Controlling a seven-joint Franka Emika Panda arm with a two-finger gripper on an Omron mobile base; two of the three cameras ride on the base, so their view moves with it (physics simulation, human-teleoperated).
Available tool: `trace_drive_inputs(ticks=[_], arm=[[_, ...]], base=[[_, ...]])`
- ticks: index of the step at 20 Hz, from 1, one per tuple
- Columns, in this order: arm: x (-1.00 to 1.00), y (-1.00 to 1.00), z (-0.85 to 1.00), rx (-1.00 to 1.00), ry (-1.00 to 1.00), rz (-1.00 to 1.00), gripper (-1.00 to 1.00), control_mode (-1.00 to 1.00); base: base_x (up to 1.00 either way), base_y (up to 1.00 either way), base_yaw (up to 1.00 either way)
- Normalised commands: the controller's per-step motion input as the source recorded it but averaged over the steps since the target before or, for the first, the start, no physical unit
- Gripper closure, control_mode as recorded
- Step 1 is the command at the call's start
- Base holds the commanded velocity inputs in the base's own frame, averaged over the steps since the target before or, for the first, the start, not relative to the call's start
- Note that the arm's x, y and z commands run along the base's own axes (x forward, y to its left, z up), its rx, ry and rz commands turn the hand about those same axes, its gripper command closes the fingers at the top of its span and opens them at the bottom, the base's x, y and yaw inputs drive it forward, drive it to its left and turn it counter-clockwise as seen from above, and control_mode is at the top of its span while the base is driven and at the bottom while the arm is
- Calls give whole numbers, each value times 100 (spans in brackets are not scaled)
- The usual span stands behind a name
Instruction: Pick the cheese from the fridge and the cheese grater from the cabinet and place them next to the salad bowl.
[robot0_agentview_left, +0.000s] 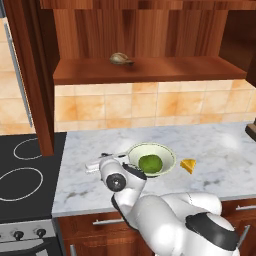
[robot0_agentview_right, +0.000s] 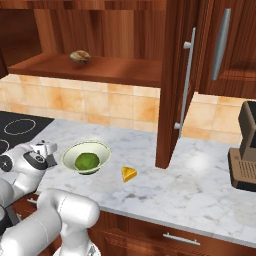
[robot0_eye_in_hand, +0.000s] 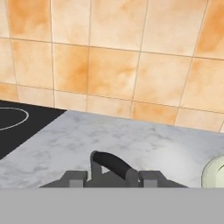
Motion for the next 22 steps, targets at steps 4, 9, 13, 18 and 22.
trace_drive_inputs(ticks=[4, 9, 13, 18, 22], arm=[[-15, 0, -9, 0, 0, 0, -100, -100], [-38, 0, -34, 0, 2, 0, -100, -100], [-41, 0, -38, 0, 3, 0, -100, -100], [-13, 0, -12, 0, 0, 0, -100, -100], [12, -1, -1, 0, 0, 0, -100, -100]], base=[[0, 0, 0], [0, 0, 0], [0, 0, 0], [0, 0, 0], [0, 0, 0]])
